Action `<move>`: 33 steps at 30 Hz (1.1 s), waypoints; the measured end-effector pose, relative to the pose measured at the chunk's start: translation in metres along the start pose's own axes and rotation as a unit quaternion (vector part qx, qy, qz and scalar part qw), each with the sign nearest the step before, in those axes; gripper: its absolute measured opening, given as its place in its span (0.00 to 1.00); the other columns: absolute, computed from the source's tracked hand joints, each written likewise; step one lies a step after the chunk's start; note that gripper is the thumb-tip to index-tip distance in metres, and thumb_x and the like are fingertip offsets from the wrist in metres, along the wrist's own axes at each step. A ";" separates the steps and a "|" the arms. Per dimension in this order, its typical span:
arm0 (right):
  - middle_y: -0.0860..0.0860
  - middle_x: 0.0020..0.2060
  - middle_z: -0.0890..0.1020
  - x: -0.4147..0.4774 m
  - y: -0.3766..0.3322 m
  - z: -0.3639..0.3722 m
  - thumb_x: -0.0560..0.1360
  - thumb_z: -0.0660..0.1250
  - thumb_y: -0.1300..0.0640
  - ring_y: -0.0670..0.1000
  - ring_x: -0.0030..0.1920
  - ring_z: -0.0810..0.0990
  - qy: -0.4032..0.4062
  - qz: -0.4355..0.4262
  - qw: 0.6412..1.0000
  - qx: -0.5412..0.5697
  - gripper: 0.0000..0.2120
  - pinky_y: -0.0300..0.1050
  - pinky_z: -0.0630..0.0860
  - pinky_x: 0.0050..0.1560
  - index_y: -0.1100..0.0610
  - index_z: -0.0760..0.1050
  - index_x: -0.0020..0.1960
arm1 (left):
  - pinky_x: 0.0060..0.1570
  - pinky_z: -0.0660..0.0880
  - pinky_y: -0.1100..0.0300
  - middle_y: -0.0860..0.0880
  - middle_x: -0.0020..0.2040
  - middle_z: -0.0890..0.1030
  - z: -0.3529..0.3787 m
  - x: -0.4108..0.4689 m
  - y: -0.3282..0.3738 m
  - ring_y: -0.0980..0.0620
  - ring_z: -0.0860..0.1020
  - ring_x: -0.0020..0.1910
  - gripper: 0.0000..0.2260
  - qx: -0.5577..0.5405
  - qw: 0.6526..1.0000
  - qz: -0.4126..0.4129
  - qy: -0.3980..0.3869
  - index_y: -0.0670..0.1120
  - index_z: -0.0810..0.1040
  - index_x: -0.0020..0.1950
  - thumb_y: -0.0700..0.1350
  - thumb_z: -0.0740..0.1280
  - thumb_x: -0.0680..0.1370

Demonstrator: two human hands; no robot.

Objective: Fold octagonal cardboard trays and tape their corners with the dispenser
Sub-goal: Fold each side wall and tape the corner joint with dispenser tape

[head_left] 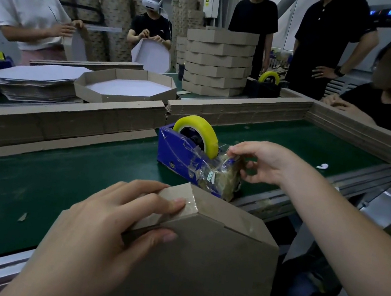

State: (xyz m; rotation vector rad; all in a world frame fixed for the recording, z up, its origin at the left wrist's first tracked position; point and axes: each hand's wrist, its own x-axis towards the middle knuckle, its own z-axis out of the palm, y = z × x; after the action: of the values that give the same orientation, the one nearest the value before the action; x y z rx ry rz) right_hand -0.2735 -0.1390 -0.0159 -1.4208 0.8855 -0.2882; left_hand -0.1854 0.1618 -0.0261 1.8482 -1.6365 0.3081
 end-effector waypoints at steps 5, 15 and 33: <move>0.50 0.38 0.77 0.000 0.000 0.000 0.72 0.72 0.57 0.45 0.35 0.68 -0.002 0.036 0.998 0.046 0.07 0.42 0.73 0.39 0.56 0.80 0.36 | 0.40 0.80 0.47 0.67 0.60 0.76 0.000 0.000 0.002 0.57 0.79 0.55 0.15 0.000 1.000 -0.008 0.000 0.67 0.75 0.58 0.65 0.62 0.72; 0.48 0.32 0.72 -0.002 0.004 0.019 0.73 0.72 0.57 0.44 0.31 0.64 0.038 0.049 0.986 0.157 0.10 0.42 0.70 0.36 0.57 0.80 0.33 | 0.39 0.80 0.49 0.68 0.59 0.75 0.002 0.006 0.001 0.58 0.79 0.55 0.15 0.009 1.000 -0.013 -0.006 0.67 0.75 0.58 0.65 0.61 0.72; 0.51 0.28 0.75 -0.014 0.039 0.040 0.72 0.69 0.67 0.45 0.30 0.72 0.022 -0.108 0.948 0.299 0.13 0.45 0.78 0.36 0.59 0.78 0.29 | 0.40 0.80 0.50 0.66 0.59 0.76 0.000 0.002 0.000 0.59 0.79 0.54 0.16 0.002 1.000 -0.012 -0.002 0.65 0.76 0.58 0.65 0.62 0.72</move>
State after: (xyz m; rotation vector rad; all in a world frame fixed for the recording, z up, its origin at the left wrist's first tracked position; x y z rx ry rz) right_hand -0.2682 -0.0941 -0.0509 -0.9415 0.6017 -0.6953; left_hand -0.1854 0.1603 -0.0245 1.8713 -1.6149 0.2975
